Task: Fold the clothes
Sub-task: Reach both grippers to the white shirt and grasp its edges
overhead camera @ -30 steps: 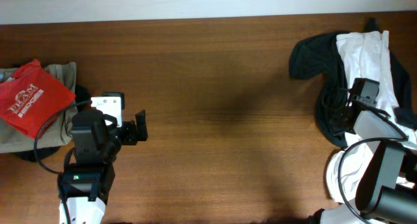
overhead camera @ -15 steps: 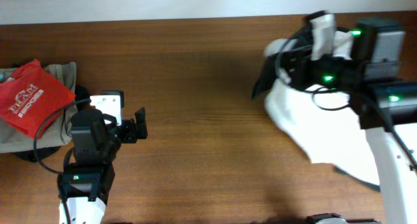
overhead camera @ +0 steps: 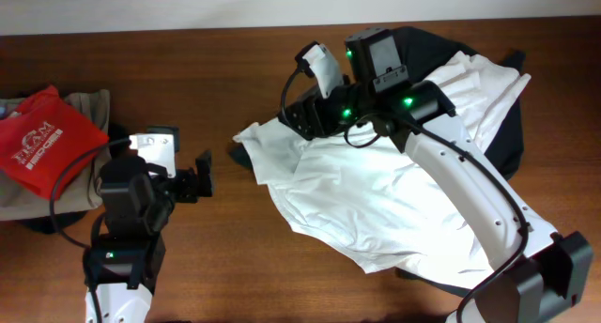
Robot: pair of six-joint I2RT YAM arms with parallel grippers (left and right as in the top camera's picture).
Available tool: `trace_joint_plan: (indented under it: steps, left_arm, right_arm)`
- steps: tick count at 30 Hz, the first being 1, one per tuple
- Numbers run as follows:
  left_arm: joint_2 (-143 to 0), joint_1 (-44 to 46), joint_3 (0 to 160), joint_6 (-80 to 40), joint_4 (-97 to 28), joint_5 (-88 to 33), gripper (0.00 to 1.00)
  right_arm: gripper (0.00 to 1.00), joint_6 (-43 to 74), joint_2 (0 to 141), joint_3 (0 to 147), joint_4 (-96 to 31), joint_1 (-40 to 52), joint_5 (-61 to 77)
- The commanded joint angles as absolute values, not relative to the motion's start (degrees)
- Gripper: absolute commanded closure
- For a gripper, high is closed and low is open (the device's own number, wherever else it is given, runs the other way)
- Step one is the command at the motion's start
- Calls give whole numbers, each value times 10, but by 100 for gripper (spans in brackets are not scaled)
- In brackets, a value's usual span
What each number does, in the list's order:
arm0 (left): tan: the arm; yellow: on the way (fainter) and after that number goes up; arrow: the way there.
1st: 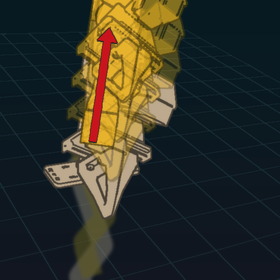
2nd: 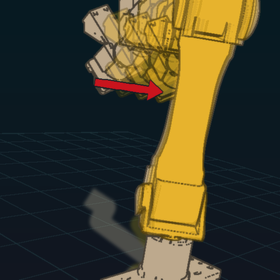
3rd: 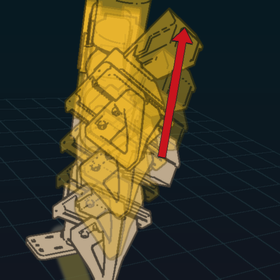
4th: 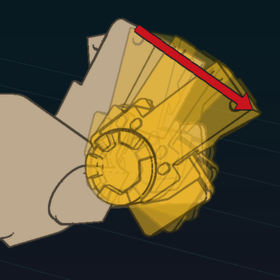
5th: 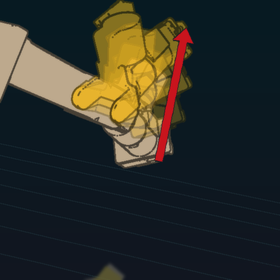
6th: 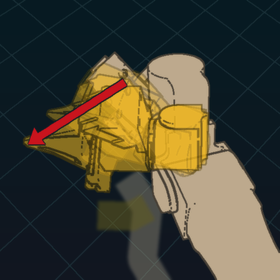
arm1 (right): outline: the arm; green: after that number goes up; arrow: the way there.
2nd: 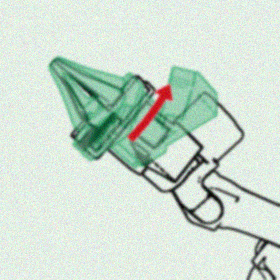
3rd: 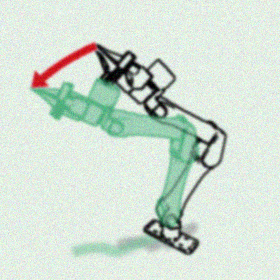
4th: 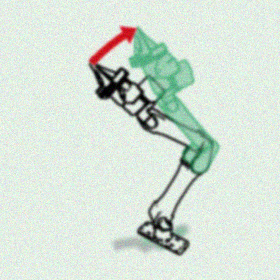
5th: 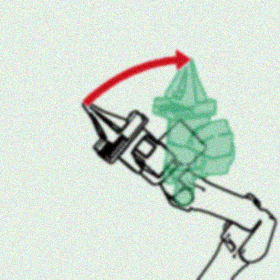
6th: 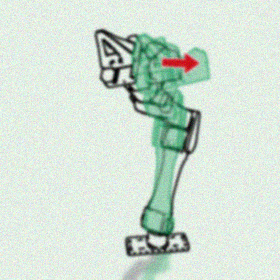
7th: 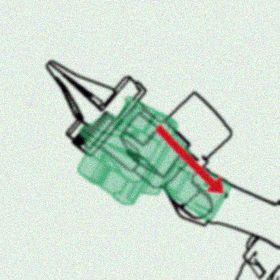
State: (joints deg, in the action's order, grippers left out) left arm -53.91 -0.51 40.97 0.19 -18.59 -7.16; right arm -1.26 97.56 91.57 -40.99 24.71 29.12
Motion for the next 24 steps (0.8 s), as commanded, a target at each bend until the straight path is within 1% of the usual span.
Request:
trace_joint_plan:
  steps: [1,3,5,7,12,15,18,19,20,21,23,24]
  left_arm:
    - [-581,11,420,6,-185,-108,1]
    - [-633,37,420,6,-185,-108,1]
    - [-705,75,420,6,-161,-128,1]
    - [-771,98,420,-10,-108,-178,1]
    - [-903,114,420,-162,9,-274,1]
    - [-952,115,420,-281,7,-277,1]
    - [-971,120,420,-304,9,-283,1]
    - [-971,120,420,-304,10,-283,8]
    - [-971,120,420,-304,12,-283,23]
    - [-971,120,420,-304,24,-308,71]
    - [-971,120,420,-304,51,-357,92]
    - [-971,120,420,-304,63,-377,98]
  right_arm:
    - [17,58,948,919,-473,216,107]
    - [11,100,937,919,-530,175,79]
    - [9,102,935,919,-583,126,81]
    - [8,102,935,918,-614,100,81]
    - [8,100,935,918,-653,60,81]
    - [7,99,935,918,-654,56,81]
    - [7,99,935,918,-654,56,79]
    - [7,100,935,918,-654,56,77]
    - [7,99,935,918,-654,56,76]
    - [7,100,935,918,-654,56,70]
    - [7,100,935,918,-653,56,70]
    - [7,100,935,918,-653,56,70]
